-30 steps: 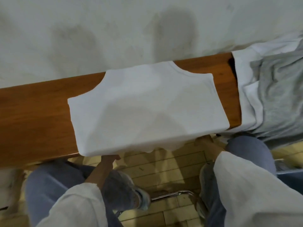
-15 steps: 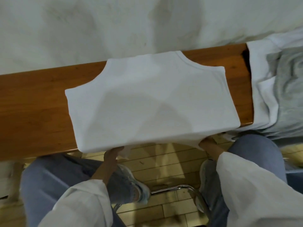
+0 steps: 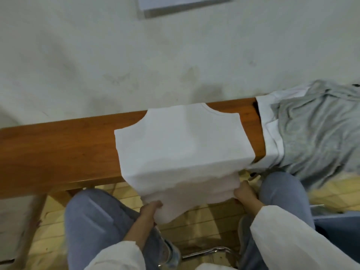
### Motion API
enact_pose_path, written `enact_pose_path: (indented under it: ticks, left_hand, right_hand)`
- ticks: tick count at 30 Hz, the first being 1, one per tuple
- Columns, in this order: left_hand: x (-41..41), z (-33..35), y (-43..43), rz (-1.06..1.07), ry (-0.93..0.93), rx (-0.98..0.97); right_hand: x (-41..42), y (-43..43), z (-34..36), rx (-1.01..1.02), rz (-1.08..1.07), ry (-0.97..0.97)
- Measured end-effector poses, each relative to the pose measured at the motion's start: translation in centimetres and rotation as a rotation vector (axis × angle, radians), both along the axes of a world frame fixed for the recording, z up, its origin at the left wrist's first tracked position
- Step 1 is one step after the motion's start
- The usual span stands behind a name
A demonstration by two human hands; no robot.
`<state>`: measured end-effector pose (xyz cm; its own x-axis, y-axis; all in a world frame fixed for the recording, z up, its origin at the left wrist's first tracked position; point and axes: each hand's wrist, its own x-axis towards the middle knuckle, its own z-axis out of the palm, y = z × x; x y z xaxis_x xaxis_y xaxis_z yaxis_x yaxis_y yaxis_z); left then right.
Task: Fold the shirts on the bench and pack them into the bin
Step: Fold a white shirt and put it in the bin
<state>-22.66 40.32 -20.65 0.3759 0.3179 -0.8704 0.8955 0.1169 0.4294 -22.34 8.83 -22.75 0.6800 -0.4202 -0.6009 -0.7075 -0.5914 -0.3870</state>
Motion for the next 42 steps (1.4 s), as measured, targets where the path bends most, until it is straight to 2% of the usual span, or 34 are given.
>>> enact_pose_path:
  ticks: [3, 5, 7, 9, 11, 13, 15, 18, 20, 21, 22, 24, 27, 29, 32, 34, 36, 37, 39, 42]
  left_hand:
    - [-2.0, 2.1, -1.2, -0.021, -0.099, 0.084]
    - [-3.2, 3.3, -1.8, -0.107, -0.211, 0.176]
    - [-4.0, 4.0, -1.8, -0.194, -0.299, 0.288]
    - [-4.9, 5.4, -1.7, -0.183, -0.435, 0.38]
    - [-5.1, 6.9, -1.6, -0.133, -0.584, 0.362]
    - [-5.3, 9.7, -1.8, -0.1, -0.722, 0.28]
    - [-5.0, 13.5, -1.8, -0.025, -0.818, 0.173]
    - [-1.8, 20.2, 0.1, 0.204, -0.889, -0.212]
    - [1.3, 22.8, 2.1, 0.355, -0.92, -0.507]
    - [2.9, 23.6, 2.8, 0.351, -0.895, -0.543]
    - [4.1, 23.5, 3.3, 0.301, -0.83, -0.481]
    - [6.1, 21.7, 4.2, 0.23, -0.664, -0.323]
    - [7.5, 18.8, 5.3, 0.12, -0.499, -0.072]
    - [7.7, 18.0, 5.9, 0.023, -0.52, 0.125]
    - [7.3, 17.9, 6.7, 0.007, -0.68, 0.265]
    - [6.3, 17.5, 7.0, 0.033, -0.746, 0.423]
    - [3.9, 15.8, 6.4, 0.093, -0.748, 0.463]
    - [2.6, 14.8, 5.5, 0.133, -0.71, 0.417]
    - [0.6, 12.6, 4.1, 0.309, -0.539, 0.157]
    - [0.4, 10.5, 4.0, 0.689, -0.114, -0.507]
  right_hand:
    - [-1.5, 1.7, 4.6, -0.008, -0.112, -0.27]
    - [-2.7, 3.2, 7.8, 0.005, -0.177, -0.461]
    - [-3.2, 4.1, 9.8, 0.073, -0.146, -0.499]
    - [-3.3, 4.5, 11.7, 0.122, -0.098, -0.514]
    - [-2.8, 4.4, 13.0, 0.229, -0.087, -0.501]
    - [-2.2, 3.8, 15.0, 0.419, -0.114, -0.448]
    - [-1.5, 2.5, 17.4, 0.683, -0.229, -0.398]
    - [0.9, 0.2, 20.8, 1.129, -0.543, -0.456]
    - [3.0, -0.9, 21.8, 1.298, -0.725, -0.554]
    - [3.9, -1.3, 22.3, 1.33, -0.751, -0.566]
    - [4.7, -1.5, 22.3, 1.337, -0.75, -0.552]
    - [5.7, -1.5, 21.8, 1.264, -0.68, -0.491]
    - [6.9, -1.0, 20.6, 0.969, -0.514, -0.412]
    - [7.5, -0.5, 19.9, 0.773, -0.453, -0.396]
    - [7.9, -0.1, 19.1, 0.601, -0.362, -0.527]
    - [7.6, 0.9, 18.5, 0.419, -0.191, -0.637]
    - [7.1, 2.7, 17.6, 0.17, 0.018, -0.691]
    - [7.0, 3.7, 17.2, 0.066, 0.098, -0.723]
    - [7.2, 6.0, 16.3, -0.105, 0.258, -0.766]
    - [7.6, 8.1, 14.8, -0.311, 0.481, -0.545]
